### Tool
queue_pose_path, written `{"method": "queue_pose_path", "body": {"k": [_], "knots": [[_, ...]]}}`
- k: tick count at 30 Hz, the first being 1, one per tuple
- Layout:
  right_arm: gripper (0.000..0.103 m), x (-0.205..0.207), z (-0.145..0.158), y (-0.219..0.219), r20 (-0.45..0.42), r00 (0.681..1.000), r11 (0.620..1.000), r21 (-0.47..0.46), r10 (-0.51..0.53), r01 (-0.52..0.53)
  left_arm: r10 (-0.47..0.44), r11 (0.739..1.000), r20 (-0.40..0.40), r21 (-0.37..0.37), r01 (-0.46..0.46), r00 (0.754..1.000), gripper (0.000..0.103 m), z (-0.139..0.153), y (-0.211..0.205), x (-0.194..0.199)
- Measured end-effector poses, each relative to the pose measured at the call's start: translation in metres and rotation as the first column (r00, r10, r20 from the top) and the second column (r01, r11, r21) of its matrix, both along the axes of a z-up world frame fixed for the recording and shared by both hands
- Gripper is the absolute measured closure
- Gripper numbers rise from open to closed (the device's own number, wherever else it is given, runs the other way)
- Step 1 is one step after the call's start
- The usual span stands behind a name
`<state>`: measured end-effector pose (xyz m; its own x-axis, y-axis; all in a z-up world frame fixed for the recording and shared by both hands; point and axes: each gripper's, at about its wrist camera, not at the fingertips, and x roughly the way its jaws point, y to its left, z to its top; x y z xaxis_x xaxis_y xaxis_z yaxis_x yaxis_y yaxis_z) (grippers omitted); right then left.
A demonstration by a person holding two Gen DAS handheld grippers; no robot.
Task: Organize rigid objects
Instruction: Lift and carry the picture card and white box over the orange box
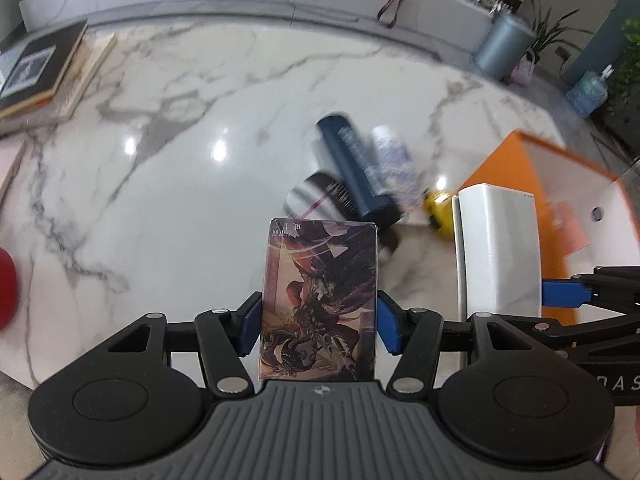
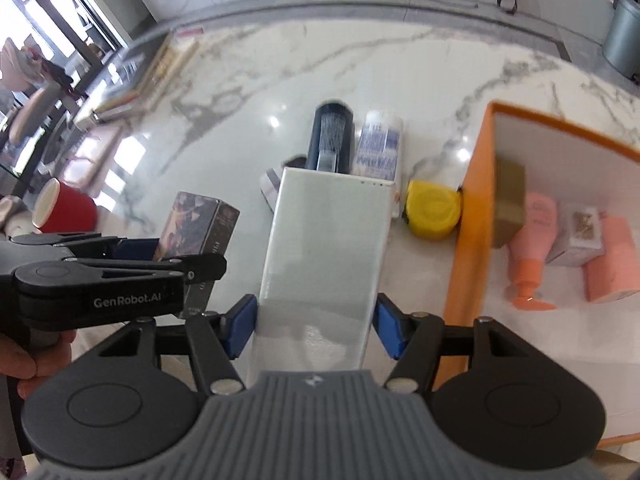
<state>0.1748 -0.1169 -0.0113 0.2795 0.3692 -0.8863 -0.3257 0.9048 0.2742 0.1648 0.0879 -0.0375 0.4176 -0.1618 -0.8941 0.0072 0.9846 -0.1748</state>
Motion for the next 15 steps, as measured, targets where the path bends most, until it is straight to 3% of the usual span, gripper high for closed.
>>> {"method": "queue_pose_path", "body": {"k": [6, 15], "knots": [[0.04, -0.005, 0.037, -0.028, 0.086, 0.996, 1.0, 0.02, -0.021, 0.02, -0.033, 0.999, 0.084, -0.025, 0.035, 0.996, 0.037, 0.042, -0.027, -0.001], [0.04, -0.002, 0.065, -0.091, 0.164, 0.983, 0.996, -0.019, -0.081, 0.085, -0.119, 0.99, 0.143, -0.054, 0.128, 0.983, 0.037, 0.068, -0.091, 0.008]]}}
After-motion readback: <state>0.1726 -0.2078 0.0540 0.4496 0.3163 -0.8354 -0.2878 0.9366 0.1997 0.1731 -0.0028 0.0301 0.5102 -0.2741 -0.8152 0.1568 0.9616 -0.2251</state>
